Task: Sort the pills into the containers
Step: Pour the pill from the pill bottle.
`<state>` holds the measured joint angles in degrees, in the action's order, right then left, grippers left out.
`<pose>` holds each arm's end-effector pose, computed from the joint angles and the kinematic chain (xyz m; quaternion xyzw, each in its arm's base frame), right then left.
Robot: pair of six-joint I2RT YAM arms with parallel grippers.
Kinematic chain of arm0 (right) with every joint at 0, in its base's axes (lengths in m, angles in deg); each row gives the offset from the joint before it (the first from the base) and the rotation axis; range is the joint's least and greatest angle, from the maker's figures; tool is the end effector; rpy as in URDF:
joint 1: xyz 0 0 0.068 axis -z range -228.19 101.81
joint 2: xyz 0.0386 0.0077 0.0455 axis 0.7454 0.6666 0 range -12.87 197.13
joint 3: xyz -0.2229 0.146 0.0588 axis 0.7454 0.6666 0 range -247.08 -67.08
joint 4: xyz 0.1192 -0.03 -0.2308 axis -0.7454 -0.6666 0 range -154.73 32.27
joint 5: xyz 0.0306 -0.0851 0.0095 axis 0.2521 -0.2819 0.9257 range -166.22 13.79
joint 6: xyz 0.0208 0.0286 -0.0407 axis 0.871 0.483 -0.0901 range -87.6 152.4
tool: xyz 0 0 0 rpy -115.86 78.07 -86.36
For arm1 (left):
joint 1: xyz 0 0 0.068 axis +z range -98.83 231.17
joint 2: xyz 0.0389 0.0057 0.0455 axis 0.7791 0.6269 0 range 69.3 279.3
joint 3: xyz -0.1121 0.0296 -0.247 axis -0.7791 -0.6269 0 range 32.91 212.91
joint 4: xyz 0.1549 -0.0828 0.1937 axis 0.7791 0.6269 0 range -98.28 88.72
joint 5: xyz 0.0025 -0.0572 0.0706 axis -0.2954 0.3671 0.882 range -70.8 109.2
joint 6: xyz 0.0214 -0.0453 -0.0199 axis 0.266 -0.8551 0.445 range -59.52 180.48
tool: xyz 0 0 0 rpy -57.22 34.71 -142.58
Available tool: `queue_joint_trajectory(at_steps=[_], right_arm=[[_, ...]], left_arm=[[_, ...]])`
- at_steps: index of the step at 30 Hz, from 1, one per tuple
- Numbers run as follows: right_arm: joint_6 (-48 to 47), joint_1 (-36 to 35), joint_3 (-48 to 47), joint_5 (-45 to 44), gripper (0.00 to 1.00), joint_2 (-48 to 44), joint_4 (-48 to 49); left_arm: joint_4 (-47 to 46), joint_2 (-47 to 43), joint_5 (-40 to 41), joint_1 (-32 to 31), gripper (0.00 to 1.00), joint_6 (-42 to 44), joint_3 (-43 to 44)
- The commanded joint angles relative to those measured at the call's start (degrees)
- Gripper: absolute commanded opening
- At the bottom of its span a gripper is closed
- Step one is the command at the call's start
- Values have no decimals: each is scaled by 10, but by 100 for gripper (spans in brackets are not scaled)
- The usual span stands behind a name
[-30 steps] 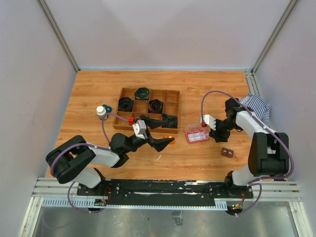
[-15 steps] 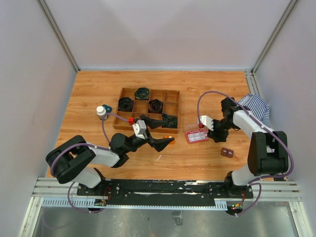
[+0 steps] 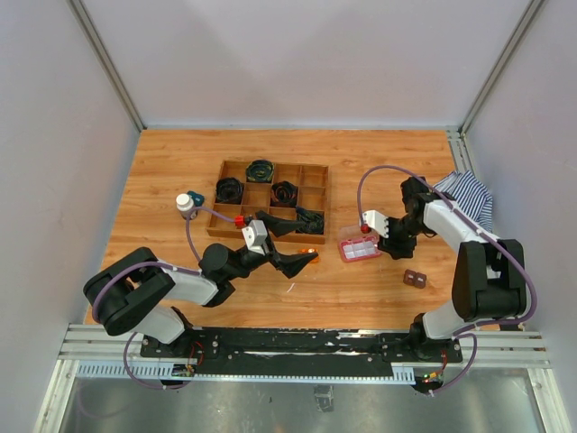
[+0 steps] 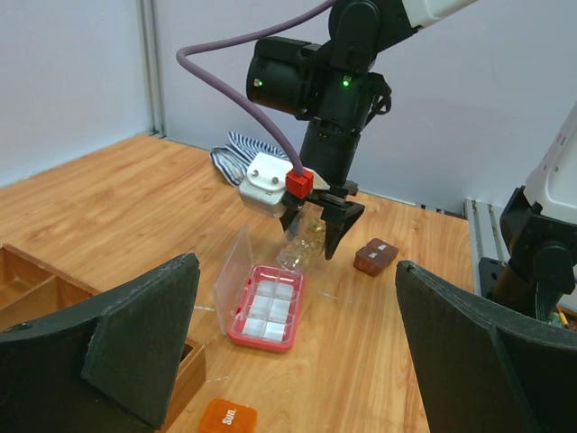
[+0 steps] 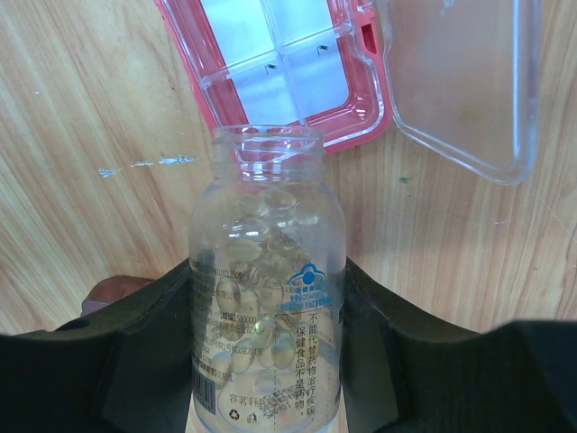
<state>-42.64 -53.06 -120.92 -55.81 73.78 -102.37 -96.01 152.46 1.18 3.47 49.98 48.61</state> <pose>0.2643 0.0350 0.1899 -0.6431 0.7375 0.0822 0.1892 0.1526 -0.1842 0.2098 0.3019 0.4940 -0.4724 0.6646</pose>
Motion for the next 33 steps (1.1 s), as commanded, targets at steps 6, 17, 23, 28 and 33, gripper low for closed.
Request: queue_joint_trajectory(at_steps=[6, 17, 23, 28, 33], right_arm=[[9, -18, -11, -19, 1, 9, -18], [44, -30, -4, -39, 1, -19, 0], [64, -31, -3, -46, 1, -26, 1], [73, -36, 1, -55, 1, -24, 6], [74, -39, 14, -62, 1, -34, 20]], left_arm=[[-114, 5, -8, 2, 99, 8, -5], [-116, 5, -8, 2, 99, 8, -6], [-116, 5, -8, 2, 99, 8, -6], [-116, 5, -8, 2, 99, 8, -6], [-117, 5, -9, 2, 99, 9, -6]])
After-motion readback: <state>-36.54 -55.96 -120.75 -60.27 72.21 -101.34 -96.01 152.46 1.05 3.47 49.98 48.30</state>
